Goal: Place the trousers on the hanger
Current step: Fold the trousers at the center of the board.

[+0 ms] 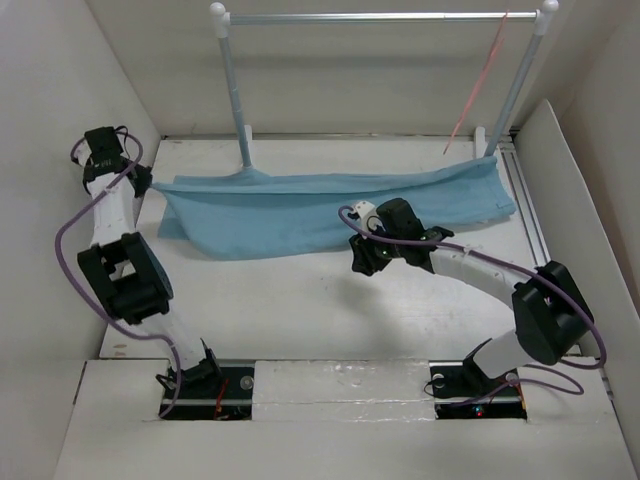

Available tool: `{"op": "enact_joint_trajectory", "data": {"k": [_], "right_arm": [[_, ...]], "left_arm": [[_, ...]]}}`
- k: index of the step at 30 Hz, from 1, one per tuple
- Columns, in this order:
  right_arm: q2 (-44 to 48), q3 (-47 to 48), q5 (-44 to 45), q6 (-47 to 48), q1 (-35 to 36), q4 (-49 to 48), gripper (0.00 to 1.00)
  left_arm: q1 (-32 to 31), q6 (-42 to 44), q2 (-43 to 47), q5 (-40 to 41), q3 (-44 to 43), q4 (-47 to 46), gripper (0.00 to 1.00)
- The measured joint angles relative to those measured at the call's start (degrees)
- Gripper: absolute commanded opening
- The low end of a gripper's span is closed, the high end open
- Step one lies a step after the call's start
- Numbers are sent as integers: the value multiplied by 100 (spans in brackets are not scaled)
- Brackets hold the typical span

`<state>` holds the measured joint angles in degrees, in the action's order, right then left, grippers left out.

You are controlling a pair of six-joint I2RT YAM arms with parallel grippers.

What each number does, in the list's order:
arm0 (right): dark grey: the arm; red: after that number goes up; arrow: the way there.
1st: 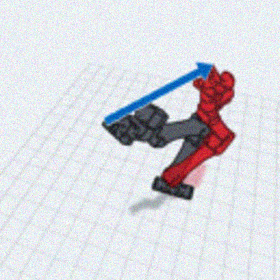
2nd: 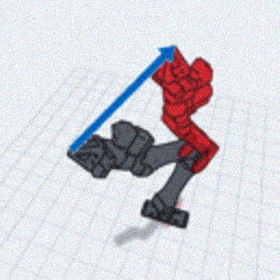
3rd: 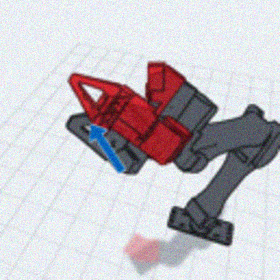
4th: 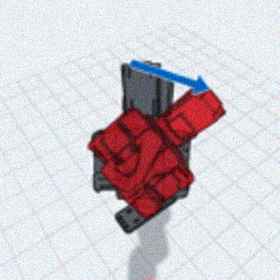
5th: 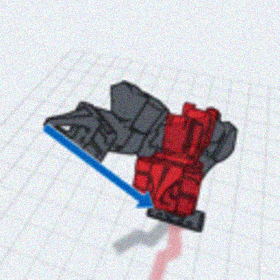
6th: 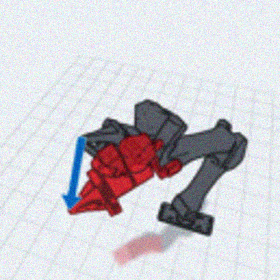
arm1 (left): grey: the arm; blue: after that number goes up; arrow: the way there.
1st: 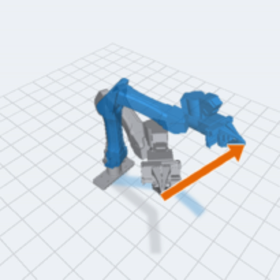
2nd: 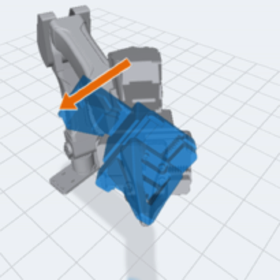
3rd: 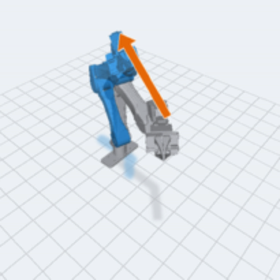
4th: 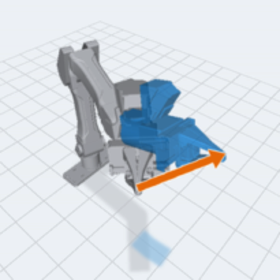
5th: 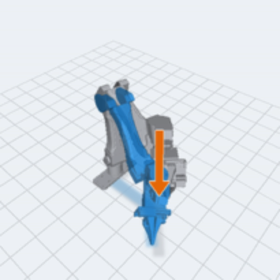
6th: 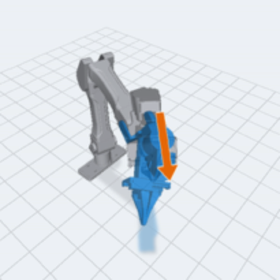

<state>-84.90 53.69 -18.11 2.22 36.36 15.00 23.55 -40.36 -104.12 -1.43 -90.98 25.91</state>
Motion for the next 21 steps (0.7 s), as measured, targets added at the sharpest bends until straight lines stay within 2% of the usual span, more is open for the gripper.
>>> {"op": "enact_joint_trajectory", "data": {"k": [4, 7, 10, 14, 17, 18, 20, 21], "right_arm": [[-103, 0, -179, 149, -107, -9, 45], [-192, 9, -310, 223, -223, -44, 45], [-323, 85, -446, 317, -420, -39, 45], [-382, 339, -442, 455, -584, 153, 45], [-358, 595, -361, 533, -595, 310, 46], [-306, 649, -293, 538, -595, 365, 47], [-111, 671, -160, 549, -595, 485, 58], [13, 669, -76, 538, -601, 568, 62]], "left_arm": [[-66, 321, 986, 649, -205, 658, 0], [-162, 588, 1139, 1185, -710, 1032, 0], [-350, 807, 660, 1585, -1580, 1392, 0], [-826, 1040, -841, 1985, -3342, 1558, 0], [-1106, 1060, -1921, 1989, -4000, 1513, 12], [-1161, 1056, -2262, 1980, -4140, 1499, 26], [-1169, 1023, -2802, 1893, -4192, 1475, 42], [-1130, 988, -3038, 1853, -4188, 1519, 54]]}}
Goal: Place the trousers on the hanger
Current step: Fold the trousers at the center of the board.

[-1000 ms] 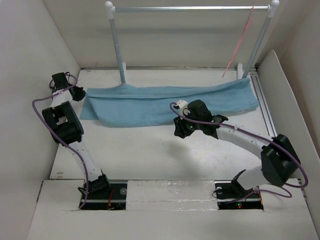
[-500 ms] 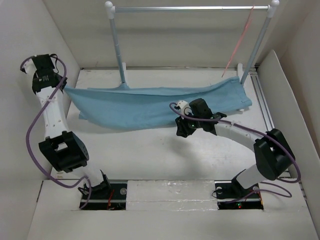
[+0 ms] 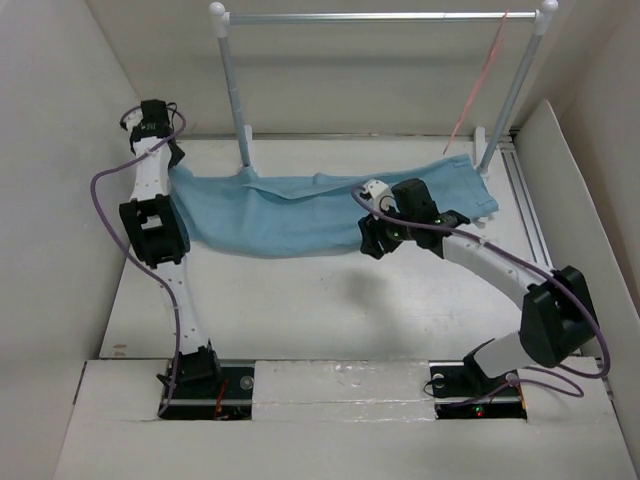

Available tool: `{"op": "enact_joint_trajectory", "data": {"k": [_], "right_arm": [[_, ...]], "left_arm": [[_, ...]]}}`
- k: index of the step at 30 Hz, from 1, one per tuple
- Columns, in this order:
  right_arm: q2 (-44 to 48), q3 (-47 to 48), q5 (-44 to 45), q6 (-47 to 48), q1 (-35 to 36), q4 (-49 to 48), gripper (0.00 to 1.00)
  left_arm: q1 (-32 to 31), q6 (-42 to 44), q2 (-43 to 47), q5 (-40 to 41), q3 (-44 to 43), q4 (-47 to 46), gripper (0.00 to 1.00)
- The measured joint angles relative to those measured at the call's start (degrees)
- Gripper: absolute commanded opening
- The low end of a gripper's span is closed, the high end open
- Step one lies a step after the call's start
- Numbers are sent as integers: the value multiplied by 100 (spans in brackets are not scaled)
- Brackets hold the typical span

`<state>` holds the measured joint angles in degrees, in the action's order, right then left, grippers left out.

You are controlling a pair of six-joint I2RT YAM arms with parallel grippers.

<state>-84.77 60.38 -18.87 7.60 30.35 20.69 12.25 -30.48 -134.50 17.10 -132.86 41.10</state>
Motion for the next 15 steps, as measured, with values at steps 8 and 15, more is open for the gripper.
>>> {"op": "enact_joint_trajectory", "data": {"k": [8, 15], "right_arm": [[562, -33, -22, -356, -1248, 111, 81], [483, -61, -356, -1432, -2824, -518, 49]], "left_arm": [[603, 17, 33, 44, 992, 96, 77], [463, 37, 3005, 372, 4070, -782, 54]]}}
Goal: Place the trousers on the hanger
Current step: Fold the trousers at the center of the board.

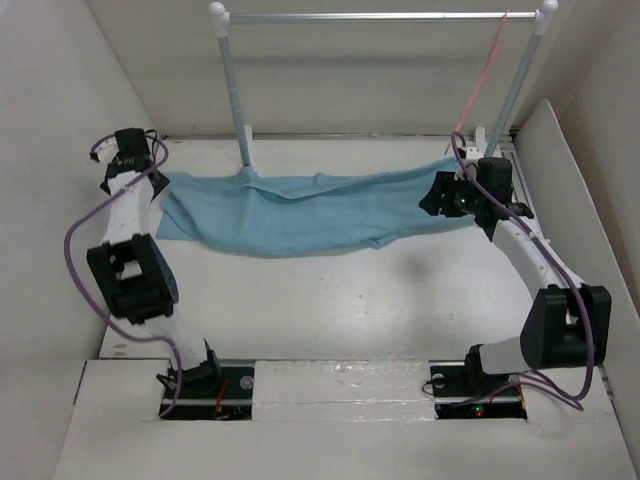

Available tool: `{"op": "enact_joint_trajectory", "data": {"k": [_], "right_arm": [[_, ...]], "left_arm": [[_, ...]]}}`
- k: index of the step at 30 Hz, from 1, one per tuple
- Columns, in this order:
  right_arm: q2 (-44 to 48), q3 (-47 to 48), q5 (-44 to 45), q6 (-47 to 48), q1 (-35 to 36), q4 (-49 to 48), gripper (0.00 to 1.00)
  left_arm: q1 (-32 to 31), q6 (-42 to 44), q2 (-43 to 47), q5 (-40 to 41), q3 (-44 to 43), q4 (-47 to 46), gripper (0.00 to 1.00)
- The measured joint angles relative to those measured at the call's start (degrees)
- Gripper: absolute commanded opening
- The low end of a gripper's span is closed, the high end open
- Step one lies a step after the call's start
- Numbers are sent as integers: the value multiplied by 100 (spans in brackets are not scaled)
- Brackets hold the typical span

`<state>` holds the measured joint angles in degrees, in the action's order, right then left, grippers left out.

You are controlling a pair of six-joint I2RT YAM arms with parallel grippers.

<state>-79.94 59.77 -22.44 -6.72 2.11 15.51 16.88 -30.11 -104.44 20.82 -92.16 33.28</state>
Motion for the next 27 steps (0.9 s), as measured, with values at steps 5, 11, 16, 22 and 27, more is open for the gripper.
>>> {"op": "enact_joint_trajectory", "data": {"k": [5, 11, 16, 22, 27], "right_arm": [[0, -90, -98, -428, 31, -437, 0], [-37, -450, -374, -514, -44, -610, 5], [-44, -503, -424, -254, 219, -610, 16], [-44, -772, -577, 133, 769, -573, 19], [-46, -1001, -614, 306, 1121, -492, 19]], "left_arm": [[328, -136, 1537, -595, 1757, -671, 36], [780, -181, 170, -1692, 1768, -1119, 36], [758, -293, -848, -2142, 1235, -1137, 43], [852, -581, -911, -2479, 992, -1576, 31], [870, -621, -920, -2546, 962, -1849, 27]]}}
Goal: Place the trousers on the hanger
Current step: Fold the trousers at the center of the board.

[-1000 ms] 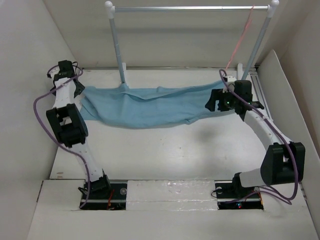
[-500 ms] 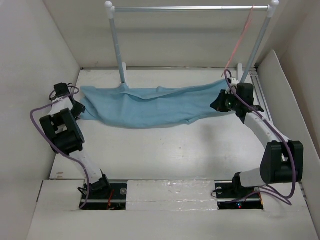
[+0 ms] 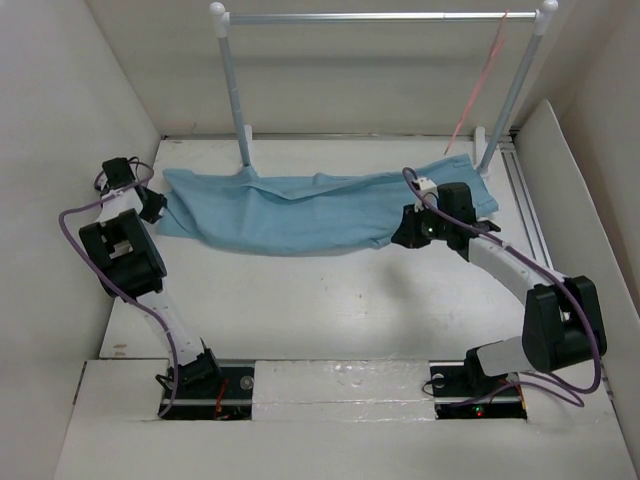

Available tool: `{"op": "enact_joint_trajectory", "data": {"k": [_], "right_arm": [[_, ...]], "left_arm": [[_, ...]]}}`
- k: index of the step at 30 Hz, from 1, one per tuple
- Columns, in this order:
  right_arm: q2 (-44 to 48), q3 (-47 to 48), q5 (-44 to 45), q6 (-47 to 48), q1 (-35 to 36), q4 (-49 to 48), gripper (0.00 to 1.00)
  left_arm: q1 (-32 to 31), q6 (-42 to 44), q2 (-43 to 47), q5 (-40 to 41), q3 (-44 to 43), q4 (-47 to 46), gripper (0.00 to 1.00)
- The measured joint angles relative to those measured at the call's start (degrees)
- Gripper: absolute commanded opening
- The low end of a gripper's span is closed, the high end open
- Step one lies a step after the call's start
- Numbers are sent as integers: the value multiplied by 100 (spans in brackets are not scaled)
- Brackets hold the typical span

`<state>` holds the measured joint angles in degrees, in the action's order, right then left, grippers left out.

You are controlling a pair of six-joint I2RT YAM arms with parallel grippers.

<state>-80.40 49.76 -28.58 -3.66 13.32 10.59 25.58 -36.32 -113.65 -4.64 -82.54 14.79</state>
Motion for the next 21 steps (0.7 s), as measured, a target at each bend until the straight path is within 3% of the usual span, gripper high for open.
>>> {"op": "enact_joint_trajectory", "data": {"k": [8, 15, 21], "right_arm": [[-168, 7, 7, 162, 302, 81, 18], [-289, 22, 15, 192, 678, 96, 18], [-295, 92, 52, 192, 852, 105, 18]], "left_arm": [[0, 42, -590, -76, -809, -33, 35], [-2, 122, -1484, -116, -2006, 192, 33], [-39, 166, -1606, -127, -2083, 223, 33]]}}
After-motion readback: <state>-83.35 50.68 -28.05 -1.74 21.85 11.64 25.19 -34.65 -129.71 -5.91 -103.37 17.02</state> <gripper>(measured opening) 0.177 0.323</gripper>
